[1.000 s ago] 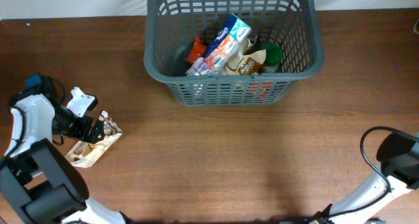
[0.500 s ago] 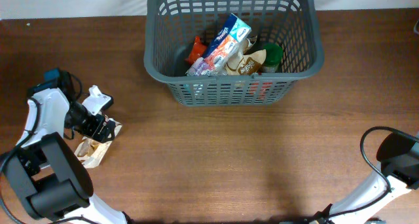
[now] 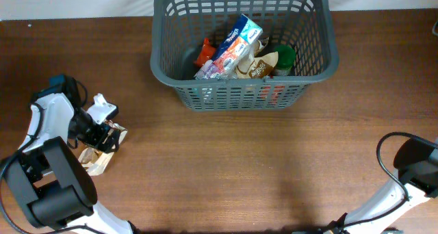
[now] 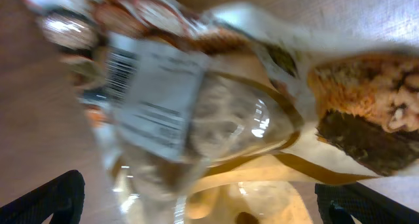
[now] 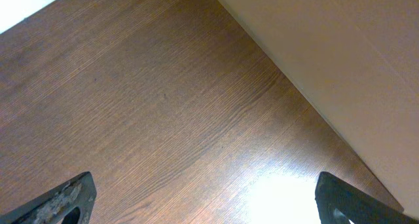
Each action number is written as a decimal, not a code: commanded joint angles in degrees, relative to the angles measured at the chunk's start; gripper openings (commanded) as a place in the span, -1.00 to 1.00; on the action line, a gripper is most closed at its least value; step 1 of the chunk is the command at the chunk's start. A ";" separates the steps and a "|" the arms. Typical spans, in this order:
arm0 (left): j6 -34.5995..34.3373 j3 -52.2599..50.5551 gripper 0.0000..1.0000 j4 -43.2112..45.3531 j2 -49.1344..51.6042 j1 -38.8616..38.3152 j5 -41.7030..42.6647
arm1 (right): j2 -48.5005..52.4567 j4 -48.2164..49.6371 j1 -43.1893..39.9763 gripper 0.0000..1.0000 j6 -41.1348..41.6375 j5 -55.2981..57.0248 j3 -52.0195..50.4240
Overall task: Pack container
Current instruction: 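Lower the left gripper and grasp the clear dried-mushroom bag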
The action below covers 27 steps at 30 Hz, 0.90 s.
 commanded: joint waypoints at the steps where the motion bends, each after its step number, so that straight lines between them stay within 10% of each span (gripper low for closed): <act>1: -2.23 -3.26 0.99 0.44 0.90 0.04 -0.37 | -0.63 0.00 0.00 0.98 0.87 0.70 -0.13; 27: -8.13 -8.83 0.99 6.47 0.90 3.50 8.72 | -0.63 0.00 0.00 0.98 0.87 0.70 -0.13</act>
